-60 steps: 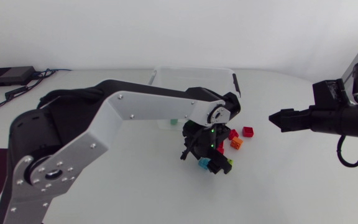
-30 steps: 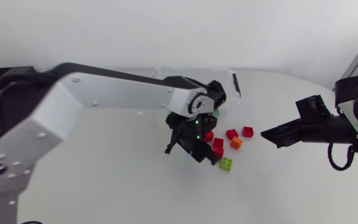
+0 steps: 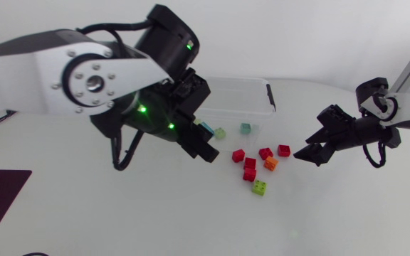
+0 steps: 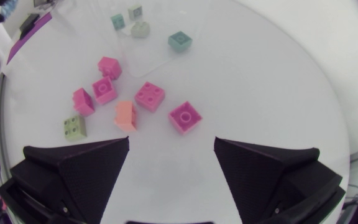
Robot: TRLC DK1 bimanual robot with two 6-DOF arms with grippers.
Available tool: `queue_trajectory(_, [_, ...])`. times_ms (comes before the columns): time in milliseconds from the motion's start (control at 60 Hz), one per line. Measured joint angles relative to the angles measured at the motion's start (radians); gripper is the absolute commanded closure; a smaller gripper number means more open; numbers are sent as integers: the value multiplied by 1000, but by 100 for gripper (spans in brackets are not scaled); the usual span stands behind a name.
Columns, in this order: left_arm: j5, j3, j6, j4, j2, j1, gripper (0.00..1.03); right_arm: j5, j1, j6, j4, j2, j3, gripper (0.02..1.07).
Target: Pick up the duplo bricks and place them in the container
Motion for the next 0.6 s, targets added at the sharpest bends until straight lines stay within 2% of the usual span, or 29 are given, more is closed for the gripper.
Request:
queue_trajectory(267, [-15,-142,3,103,-190,13,58,56,25,-178,-4,121,66,8])
queue_trajectory(417, [-15,-226,11,156,-343,28,57,62,40,-203,-3,180,108,8])
queue_trajectory(600, [-15,-326,45,201,-599,83,56,76,62,-221,-4,233,164,8])
